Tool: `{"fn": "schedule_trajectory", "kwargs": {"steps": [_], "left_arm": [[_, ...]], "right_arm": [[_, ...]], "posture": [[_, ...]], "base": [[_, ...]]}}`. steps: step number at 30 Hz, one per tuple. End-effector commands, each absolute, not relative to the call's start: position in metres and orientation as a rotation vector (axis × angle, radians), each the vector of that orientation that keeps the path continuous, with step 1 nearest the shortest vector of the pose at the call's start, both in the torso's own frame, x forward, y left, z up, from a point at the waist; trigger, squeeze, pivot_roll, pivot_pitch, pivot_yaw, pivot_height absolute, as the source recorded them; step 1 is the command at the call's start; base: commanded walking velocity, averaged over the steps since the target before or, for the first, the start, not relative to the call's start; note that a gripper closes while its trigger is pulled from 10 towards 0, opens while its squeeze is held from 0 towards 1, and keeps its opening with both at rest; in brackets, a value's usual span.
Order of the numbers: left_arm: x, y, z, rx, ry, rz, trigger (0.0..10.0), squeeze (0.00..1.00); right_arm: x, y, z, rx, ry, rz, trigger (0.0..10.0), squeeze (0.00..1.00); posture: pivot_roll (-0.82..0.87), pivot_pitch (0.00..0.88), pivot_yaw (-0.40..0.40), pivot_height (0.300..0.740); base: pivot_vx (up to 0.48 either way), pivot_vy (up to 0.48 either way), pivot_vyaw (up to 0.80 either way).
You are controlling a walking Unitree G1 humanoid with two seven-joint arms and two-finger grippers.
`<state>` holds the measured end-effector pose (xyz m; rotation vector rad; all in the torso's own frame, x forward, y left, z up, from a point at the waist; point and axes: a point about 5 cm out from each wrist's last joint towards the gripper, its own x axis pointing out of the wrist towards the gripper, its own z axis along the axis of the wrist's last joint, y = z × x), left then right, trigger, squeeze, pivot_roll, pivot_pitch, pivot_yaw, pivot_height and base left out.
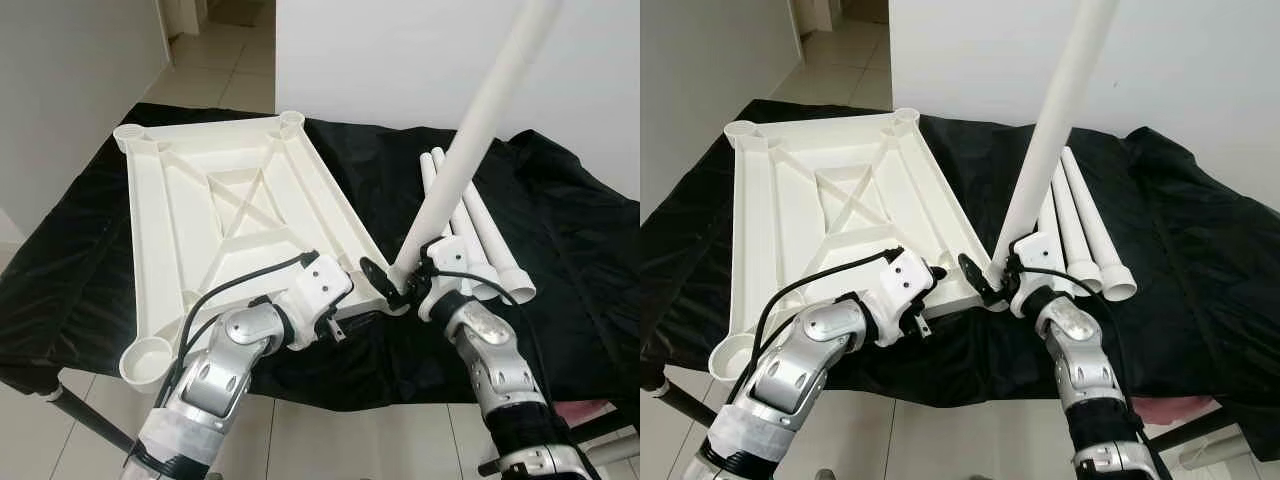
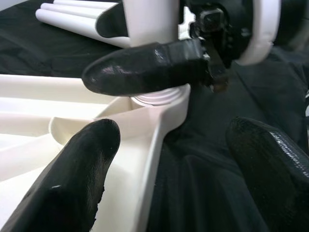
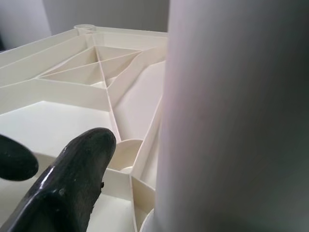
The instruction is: Building children table
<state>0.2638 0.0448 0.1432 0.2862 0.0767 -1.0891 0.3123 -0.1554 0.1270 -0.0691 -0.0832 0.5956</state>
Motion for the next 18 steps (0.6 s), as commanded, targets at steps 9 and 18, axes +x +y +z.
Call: {"fn": "schedule_trajectory", "kwargs": {"steps": [9,18], "left_arm": [[0.262,0.046,0.145,0.300,0.068,-1.035,10.0,0.00],[0.263,0.047,0.146,0.302,0.068,-1.035,10.0,0.00]], "right_arm": [[0.320,-0.160,0.119,-0.097,-0.036,0.672,4.1,0.00],[0.320,-0.162,0.114,-0.062,-0.036,0.675,0.0,0.00]], "posture": [[0.02,0.000,-0.069,0.740],[0.02,0.000,-0.065,0.740]], "base": [[0.000,0.000,0.00],[0.000,0.000,0.00]]}}
